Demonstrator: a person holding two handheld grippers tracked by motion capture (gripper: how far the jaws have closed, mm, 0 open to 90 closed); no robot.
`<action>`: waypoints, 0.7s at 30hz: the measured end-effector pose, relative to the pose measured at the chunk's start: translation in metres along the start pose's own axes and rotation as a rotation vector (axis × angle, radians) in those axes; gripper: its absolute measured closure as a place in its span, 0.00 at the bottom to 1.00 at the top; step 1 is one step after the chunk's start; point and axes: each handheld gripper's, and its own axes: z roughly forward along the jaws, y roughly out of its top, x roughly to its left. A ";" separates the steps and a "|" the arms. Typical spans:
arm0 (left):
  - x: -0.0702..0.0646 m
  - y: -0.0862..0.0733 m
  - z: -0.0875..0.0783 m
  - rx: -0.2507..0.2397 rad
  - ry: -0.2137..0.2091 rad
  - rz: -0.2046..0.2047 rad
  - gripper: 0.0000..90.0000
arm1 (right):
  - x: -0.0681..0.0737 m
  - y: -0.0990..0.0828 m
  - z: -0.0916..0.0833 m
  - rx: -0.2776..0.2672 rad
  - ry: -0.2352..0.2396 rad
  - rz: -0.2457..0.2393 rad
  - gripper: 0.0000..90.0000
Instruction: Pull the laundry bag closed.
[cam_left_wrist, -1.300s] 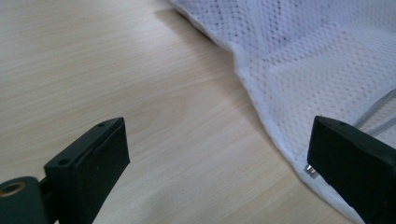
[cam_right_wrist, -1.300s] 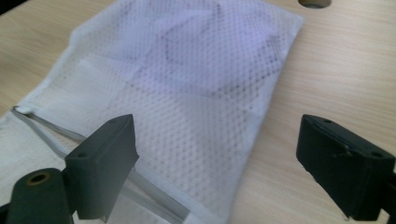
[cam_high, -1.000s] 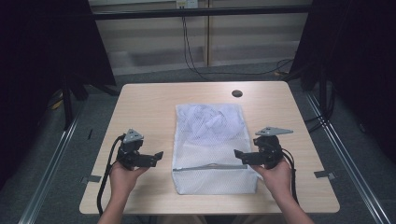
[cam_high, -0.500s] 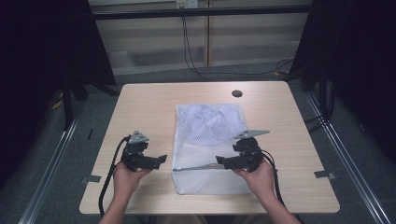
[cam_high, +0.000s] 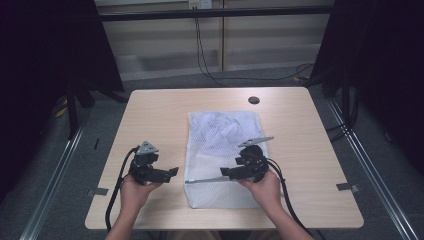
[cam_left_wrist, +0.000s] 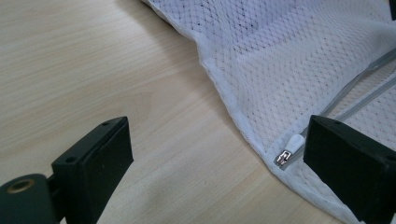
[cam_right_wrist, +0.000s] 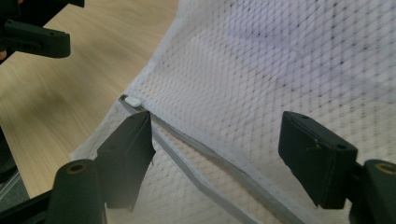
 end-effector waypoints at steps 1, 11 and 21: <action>0.000 0.000 0.000 -0.003 -0.001 0.000 0.09 | 0.001 0.001 0.003 0.009 0.004 -0.007 0.30; -0.002 0.001 -0.001 0.003 -0.017 0.049 0.12 | 0.007 0.004 0.013 0.040 0.012 0.005 0.30; -0.003 0.001 -0.002 -0.001 -0.016 0.047 0.11 | 0.009 0.008 0.022 0.032 0.032 0.037 0.30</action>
